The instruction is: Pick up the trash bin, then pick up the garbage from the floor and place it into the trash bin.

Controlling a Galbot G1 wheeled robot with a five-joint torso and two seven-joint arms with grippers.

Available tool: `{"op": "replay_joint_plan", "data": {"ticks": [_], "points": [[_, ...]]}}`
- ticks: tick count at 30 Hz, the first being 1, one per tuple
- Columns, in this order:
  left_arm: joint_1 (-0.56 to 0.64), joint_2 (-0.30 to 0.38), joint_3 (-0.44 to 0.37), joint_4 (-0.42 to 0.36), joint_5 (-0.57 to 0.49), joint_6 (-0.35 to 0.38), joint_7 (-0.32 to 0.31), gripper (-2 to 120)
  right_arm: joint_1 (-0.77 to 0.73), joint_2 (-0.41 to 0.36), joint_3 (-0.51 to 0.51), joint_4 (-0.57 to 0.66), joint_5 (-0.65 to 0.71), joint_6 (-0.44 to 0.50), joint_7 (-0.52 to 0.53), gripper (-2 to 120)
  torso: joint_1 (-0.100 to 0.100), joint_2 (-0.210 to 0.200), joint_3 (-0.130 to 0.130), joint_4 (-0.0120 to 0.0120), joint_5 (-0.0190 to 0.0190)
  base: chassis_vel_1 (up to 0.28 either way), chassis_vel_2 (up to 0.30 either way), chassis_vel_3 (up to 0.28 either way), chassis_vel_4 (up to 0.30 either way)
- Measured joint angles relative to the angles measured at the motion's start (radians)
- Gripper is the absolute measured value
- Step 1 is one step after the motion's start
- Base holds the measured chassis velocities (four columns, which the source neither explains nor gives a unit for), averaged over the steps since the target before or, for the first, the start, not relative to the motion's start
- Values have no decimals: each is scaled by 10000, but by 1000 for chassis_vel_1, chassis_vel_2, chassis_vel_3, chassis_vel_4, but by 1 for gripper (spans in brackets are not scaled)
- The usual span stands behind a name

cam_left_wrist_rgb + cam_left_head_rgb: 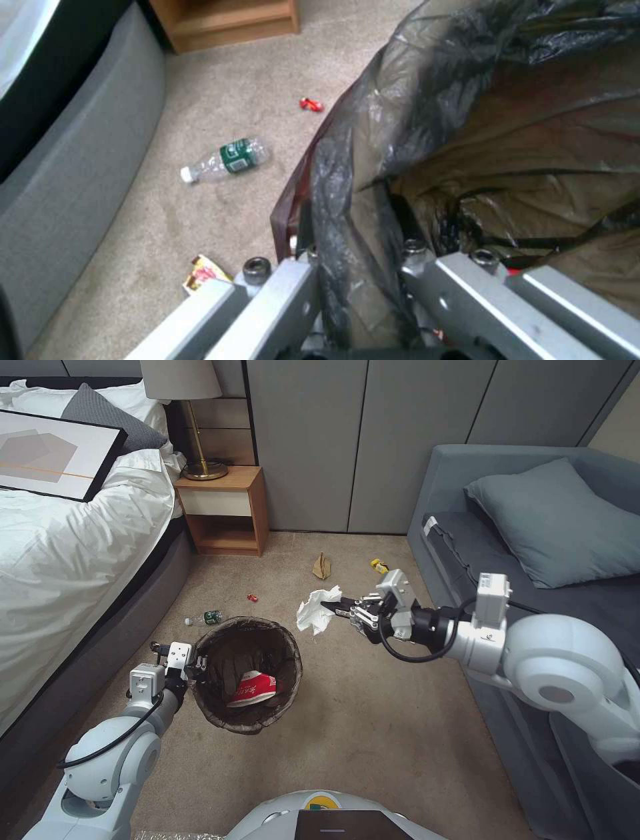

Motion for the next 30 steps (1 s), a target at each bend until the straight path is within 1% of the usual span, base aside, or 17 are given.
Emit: {"op": "replay_joint_plan", "data": {"ticks": [2, 3, 5, 6, 8, 9, 12, 13, 16, 17, 20, 21, 24, 26, 28, 30], "points": [[-35, -13, -1, 29, 16, 0, -1, 0, 917, 314, -1104, -444, 0, -21, 298, 0, 0, 0, 0, 2, -1, 0, 0, 0, 0], [-35, -13, -1, 29, 16, 0, -1, 0, 917, 314, -1104, -444, 0, -21, 298, 0, 0, 0, 0, 2, -1, 0, 0, 0, 0], [-50, -22, -40, 62, 17, 0, 3, 0, 1680, 878, -2247, -868, 0, -92, 681, 0, 1, 0, 1, 3, 0, 0, 0, 0, 0], [-50, -22, -40, 62, 17, 0, 3, 0, 1680, 878, -2247, -868, 0, -92, 681, 0, 1, 0, 1, 3, 0, 0, 0, 0, 0], [-65, -12, -98, 108, 17, 0, 3, 0, 2152, 1421, -3125, -1145, -3, -128, 987, 0, 0, 0, 1, 4, 0, 0, 0, 0, 0], [-65, -12, -98, 108, 17, 0, 3, 0, 2152, 1421, -3125, -1145, -3, -128, 987, 0, 0, 0, 1, 4, 0, 0, 0, 0, 0], [-111, -6, -173, 177, 12, 0, 4, 0, 2901, 2204, -4364, -1518, -7, -140, 1264, 0, 0, 0, 1, 3, -1, 0, 0, 0, 0], [-111, -6, -173, 177, 12, 0, 4, 0, 2901, 2204, -4364, -1518, -7, -140, 1264, 0, 0, 0, 1, 3, -1, 0, 0, 0, 0], [-138, -23, -198, 267, 14, 0, 4, 0, 3621, 2774, -5218, -1864, 62, -113, 1421, 0, 0, 0, 1, 3, -3, 0, 0, 0, 0], [-138, -23, -198, 267, 14, 0, 4, 0, 3621, 2774, -5218, -1864, 62, -113, 1421, 0, 0, 0, 1, 3, -3, 0, 0, 0, 0], [-187, -42, -206, 333, 18, -1, 7, 0, 4055, 3189, -5854, -2068, 254, -80, 1637, 0, 1, 0, 0, 2, -2, 0, 0, 0, 0], [-187, -42, -206, 333, 18, -1, 7, 0, 4055, 3189, -5854, -2068, 254, -80, 1637, 0, 1, 0, 0, 2, -2, 0, 0, 0, 0], [-251, -45, -208, 408, 23, -3, 7, 0, 4291, 3469, -6416, -2195, 323, -78, 1808, 0, 0, 0, 0, 1, -2, 0, 0, 0, 0], [-258, -44, -208, 419, 23, -3, 9, 0, 4338, 3521, -6527, -2219, 331, -79, 1839, 0, 0, 0, 0, 2, -2, 0, 0, 0, 0], [-274, -37, -227, 456, 23, -5, 9, 0, 4490, 3748, -7011, -2375, 334, -71, 1982, 0, 1, 0, 0, 1, -3, 0, 0, 0, 0], [-274, -32, -240, 459, 21, -5, 10, 0, 4532, 3833, -7167, -2480, 331, -70, 2011, 0, 0, 0, 0, 2, -1, 0, 0, 0, 0]]}}
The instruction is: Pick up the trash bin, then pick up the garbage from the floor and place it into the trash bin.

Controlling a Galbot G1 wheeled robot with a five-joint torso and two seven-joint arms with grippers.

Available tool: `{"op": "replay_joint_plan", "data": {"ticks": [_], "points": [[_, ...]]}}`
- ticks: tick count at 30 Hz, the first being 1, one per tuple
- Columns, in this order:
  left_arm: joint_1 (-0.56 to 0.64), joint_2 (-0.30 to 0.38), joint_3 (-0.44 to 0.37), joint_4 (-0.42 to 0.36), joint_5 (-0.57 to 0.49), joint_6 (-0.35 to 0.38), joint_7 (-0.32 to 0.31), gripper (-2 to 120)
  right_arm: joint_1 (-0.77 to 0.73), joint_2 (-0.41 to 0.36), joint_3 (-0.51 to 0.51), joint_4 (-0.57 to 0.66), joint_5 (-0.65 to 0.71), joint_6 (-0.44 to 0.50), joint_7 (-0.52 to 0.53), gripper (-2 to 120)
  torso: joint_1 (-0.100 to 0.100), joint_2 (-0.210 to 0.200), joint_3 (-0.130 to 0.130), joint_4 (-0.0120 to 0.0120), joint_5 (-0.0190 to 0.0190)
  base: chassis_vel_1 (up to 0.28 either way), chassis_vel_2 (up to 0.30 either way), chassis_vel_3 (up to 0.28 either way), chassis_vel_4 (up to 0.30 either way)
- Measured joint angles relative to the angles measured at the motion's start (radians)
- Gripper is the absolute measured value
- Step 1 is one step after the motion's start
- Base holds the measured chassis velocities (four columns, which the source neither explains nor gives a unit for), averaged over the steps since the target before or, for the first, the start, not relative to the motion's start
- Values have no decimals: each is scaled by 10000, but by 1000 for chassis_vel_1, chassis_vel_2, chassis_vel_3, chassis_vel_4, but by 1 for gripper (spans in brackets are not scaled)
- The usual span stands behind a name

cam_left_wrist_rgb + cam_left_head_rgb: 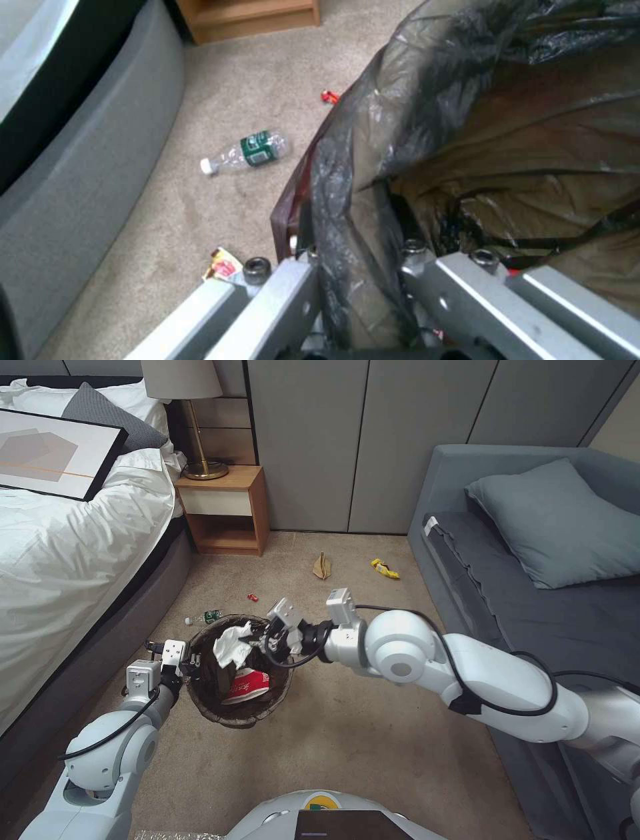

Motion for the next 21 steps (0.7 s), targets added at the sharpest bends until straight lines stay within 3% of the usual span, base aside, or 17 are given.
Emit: {"op": "replay_joint_plan", "data": {"ticks": [13, 21], "points": [[-19, 51, -101, 71, -58, -5, 18, 0, 14, 660, -994, -1697, -203, 50, -1, 0, 0, 0, 0, 0, 1, 0, 0, 0, 0], [26, 67, -145, 64, -71, -5, 34, 0, -26, 1124, -1074, -2661, -397, 157, -98, 30, 0, 0, 0, 0, 1, 0, 0, 0, 0]]}}
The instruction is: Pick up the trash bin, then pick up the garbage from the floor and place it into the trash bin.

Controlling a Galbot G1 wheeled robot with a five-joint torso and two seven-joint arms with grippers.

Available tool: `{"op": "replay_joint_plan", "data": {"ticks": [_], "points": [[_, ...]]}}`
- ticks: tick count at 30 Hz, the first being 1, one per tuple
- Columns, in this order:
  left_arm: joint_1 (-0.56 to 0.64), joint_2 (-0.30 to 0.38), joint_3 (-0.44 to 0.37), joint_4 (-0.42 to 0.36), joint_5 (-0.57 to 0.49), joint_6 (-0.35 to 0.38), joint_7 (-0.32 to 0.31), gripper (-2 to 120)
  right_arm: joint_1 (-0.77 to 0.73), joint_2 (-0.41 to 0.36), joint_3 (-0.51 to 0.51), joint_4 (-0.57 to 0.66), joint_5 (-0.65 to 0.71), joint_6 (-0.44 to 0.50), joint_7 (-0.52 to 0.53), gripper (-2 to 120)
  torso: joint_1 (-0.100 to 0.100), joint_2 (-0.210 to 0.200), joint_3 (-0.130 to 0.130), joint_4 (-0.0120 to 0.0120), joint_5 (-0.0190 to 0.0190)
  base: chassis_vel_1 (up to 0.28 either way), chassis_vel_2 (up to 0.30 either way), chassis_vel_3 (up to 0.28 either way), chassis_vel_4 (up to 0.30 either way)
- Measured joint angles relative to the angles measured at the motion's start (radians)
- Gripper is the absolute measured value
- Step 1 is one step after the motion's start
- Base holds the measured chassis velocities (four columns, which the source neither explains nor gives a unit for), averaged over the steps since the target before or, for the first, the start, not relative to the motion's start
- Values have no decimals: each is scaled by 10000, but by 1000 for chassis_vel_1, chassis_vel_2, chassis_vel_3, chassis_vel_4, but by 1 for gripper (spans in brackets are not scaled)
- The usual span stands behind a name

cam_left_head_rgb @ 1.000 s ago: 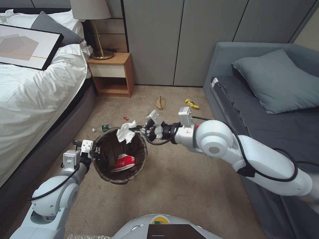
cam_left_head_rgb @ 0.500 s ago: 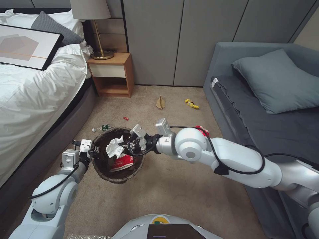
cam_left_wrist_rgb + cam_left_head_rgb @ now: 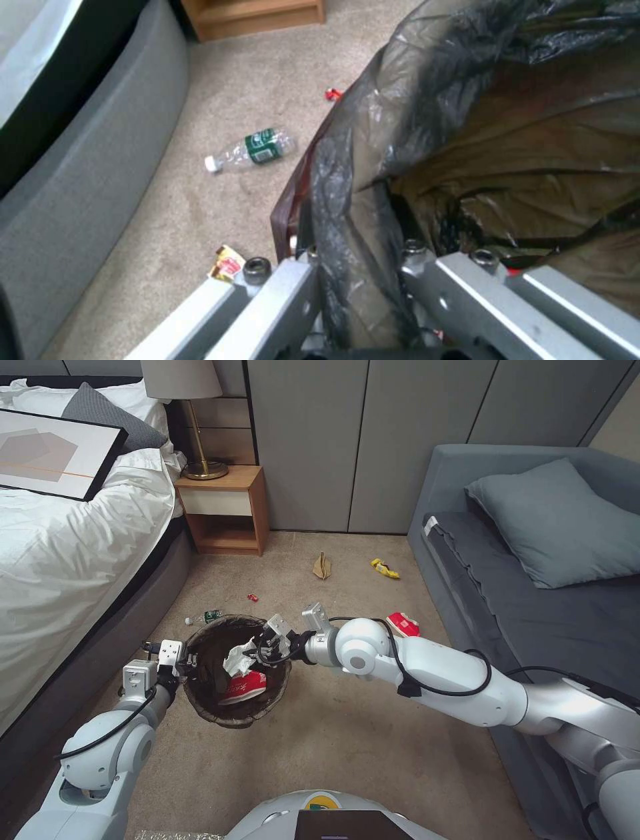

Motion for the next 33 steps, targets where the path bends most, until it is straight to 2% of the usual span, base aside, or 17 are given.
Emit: {"op": "replay_joint_plan", "data": {"ticks": [2, 5, 6, 9, 11, 13, 14, 16, 18, 19, 33], "points": [[5, 0, -6, 0, 0, 0, 1, 0, 8, 49, -2, -66, -11, 0, 9, 34, 0, 0, 0, 0, 0, 0, 0, 0, 0], [5, -6, -23, 5, -5, 0, 25, 0, 53, 166, -16, -144, -6, 4, 32, 50, 0, 0, 0, 0, 0, 0, 0, 0, 0], [5, -6, -23, 5, -5, 0, 25, 0, 53, 166, -16, -144, -6, 4, 32, 50, 0, 0, 0, 0, 0, 0, 0, 0, 0], [2, -31, -30, 52, 48, 0, 96, 0, 56, 231, -51, -235, 5, 72, 52, 65, 0, 0, 0, 0, 0, 0, 0, 0, 0], [7, -39, -30, 53, 70, 0, 109, 0, 54, 234, -71, -259, 3, 117, 65, 68, 0, 0, 0, 0, 0, 0, 0, 0, 0], [24, -52, -30, 53, 95, 0, 112, 0, 52, 212, -91, -289, 17, 177, 70, 78, 0, 0, 0, 1, 1, 0, 0, 0, 0], [24, -52, -30, 53, 95, 0, 112, 0, 52, 212, -91, -289, 17, 177, 70, 78, 0, 0, 0, 1, 1, 0, 0, 0, 0], [24, -52, -48, 52, 94, 0, 114, 0, 23, 127, -33, -279, 32, 208, 116, 89, 0, 0, 0, 0, 1, 0, 0, 0, 0], [20, -49, -59, 53, 90, 0, 114, 0, 6, 103, 23, -252, 47, 208, 146, 91, 0, 0, 0, 0, 1, 0, 0, 0, 0], [12, -36, -93, 52, 80, 0, 114, 0, -25, 46, 179, -162, 91, 209, 213, 97, 0, 1, 0, -1, 1, 0, 0, 0, 0], [-16, -41, -119, 75, 77, 0, 127, 0, -295, -291, 948, 251, 373, 289, 424, 100, 0, 1, 0, 0, 1, 0, 0, 0, 0]]}}
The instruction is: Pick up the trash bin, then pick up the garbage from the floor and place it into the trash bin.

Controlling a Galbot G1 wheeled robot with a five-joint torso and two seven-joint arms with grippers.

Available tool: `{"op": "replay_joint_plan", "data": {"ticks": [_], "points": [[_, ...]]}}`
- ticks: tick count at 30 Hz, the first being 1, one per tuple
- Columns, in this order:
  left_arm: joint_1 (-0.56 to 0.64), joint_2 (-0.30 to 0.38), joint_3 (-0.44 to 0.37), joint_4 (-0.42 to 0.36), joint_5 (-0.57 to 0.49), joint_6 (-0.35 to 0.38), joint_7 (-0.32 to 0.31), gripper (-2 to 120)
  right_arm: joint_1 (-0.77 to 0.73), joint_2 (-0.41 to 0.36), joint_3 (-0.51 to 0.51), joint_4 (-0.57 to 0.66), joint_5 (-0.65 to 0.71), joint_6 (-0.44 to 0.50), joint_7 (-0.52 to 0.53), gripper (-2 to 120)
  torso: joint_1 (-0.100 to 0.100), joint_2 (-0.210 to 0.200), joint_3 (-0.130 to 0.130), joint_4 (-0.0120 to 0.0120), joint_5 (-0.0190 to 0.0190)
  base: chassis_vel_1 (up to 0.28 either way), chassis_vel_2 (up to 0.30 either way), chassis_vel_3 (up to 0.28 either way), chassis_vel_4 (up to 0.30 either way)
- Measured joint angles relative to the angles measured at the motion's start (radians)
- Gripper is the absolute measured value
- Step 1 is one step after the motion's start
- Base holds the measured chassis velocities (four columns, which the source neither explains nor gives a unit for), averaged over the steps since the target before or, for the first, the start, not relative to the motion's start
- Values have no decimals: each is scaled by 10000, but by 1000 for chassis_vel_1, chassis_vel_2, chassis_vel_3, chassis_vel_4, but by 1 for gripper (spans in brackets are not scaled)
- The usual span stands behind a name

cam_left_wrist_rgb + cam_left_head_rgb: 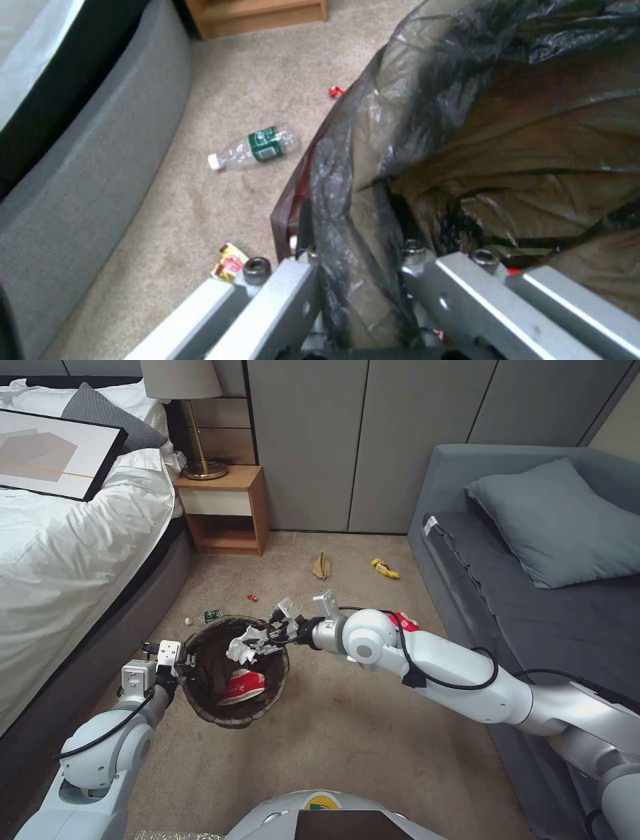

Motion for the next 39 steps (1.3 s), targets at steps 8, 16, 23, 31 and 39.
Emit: {"op": "replay_joint_plan", "data": {"ticks": [8, 16, 23, 31, 39], "points": [[-54, -68, 4, 24, 6, 0, 15, 0, -55, -336, 196, 682, 641, 25, 202, 100, -1, 0, 0, -1, -1, 0, 0, 0, 0], [-39, -94, 23, 58, 22, 0, 20, 0, -116, 82, -374, 114, 380, 36, 268, 100, -1, 0, 0, -1, 0, 0, 0, 0, 0], [44, -120, -31, 12, 38, 1, 28, 0, 431, 859, -1094, -664, 544, -210, 518, 100, -1, 0, 0, 2, -2, 0, 0, 0, 0], [23, -62, -65, 2, 25, 1, 51, 0, 554, 1250, -1221, -1009, 539, -213, 554, 100, -1, 0, 0, 1, -2, 0, 0, 0, 0], [4, -84, -49, 19, 34, 1, 69, 0, 453, 1195, -1075, -1075, 346, -237, 540, 100, -1, 0, 0, 0, 0, 0, 0, 0, 0]]}}
